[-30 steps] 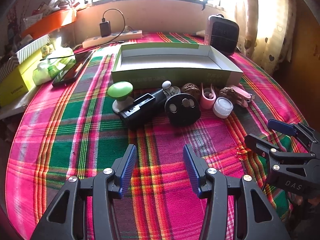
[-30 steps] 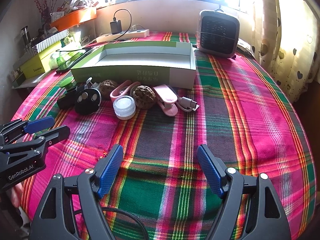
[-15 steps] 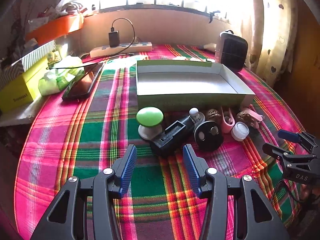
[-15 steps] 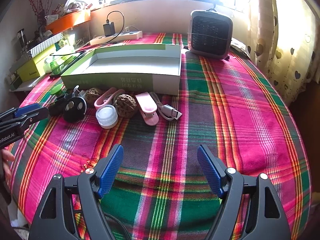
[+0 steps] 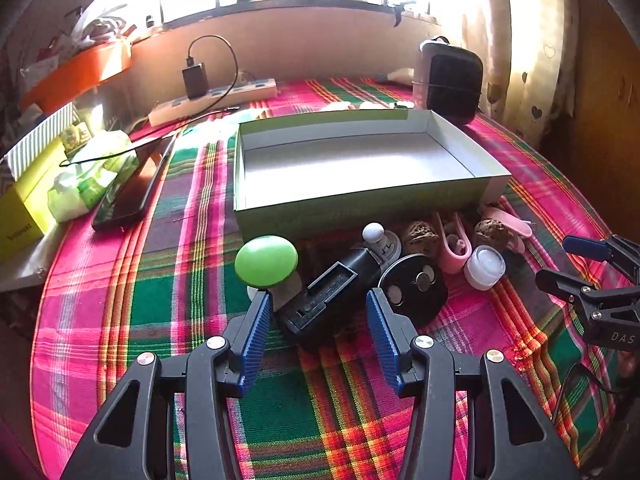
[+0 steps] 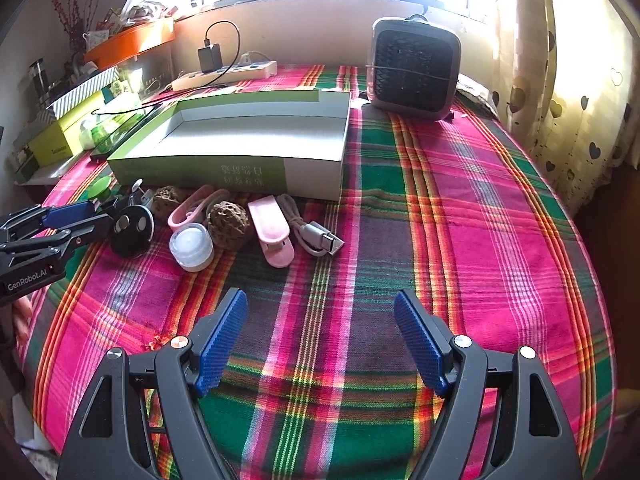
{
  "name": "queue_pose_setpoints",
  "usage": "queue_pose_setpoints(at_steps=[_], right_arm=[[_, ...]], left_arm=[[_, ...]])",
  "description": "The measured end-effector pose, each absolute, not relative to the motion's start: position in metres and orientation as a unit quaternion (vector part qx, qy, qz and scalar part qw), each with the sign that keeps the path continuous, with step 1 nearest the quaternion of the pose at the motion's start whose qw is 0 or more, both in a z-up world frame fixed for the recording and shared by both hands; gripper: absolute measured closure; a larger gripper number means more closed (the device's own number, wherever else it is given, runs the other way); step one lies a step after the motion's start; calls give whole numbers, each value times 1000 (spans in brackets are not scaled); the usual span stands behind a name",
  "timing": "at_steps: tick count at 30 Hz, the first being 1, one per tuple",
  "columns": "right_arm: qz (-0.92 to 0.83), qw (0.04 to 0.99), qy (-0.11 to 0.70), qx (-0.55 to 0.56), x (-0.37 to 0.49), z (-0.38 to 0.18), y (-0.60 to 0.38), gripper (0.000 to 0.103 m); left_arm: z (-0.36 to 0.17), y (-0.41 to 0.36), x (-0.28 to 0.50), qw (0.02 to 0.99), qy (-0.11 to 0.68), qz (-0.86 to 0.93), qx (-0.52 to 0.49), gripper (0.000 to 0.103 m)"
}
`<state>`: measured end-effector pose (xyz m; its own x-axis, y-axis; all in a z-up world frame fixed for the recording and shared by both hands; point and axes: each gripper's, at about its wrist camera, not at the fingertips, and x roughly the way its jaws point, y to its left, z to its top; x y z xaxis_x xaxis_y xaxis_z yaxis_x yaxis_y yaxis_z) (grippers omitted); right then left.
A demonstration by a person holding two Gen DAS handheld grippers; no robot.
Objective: Organize objects
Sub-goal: 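Move left tool to the black rectangular device while right tool approaches the pink clip, then close left tool on the black device while right tool closes on the pink clip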
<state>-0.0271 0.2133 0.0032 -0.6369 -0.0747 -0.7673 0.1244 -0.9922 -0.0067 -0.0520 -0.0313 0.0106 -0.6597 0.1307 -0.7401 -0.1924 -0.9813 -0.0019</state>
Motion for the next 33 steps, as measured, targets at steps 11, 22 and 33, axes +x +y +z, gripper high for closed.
queue_pose_setpoints(at_steps=[11, 22, 33], right_arm=[[-905, 84, 40, 416, -40, 10, 209, 26], [-902, 120, 55, 411, -56, 12, 196, 53], [-896, 134, 53, 420, -70, 8, 193, 71]], left_arm=[[4, -19, -49, 127, 15, 894, -429, 57], [5, -16, -57, 124, 10, 891, -437, 57], [6, -14, -70, 118, 14, 888, -443, 65]])
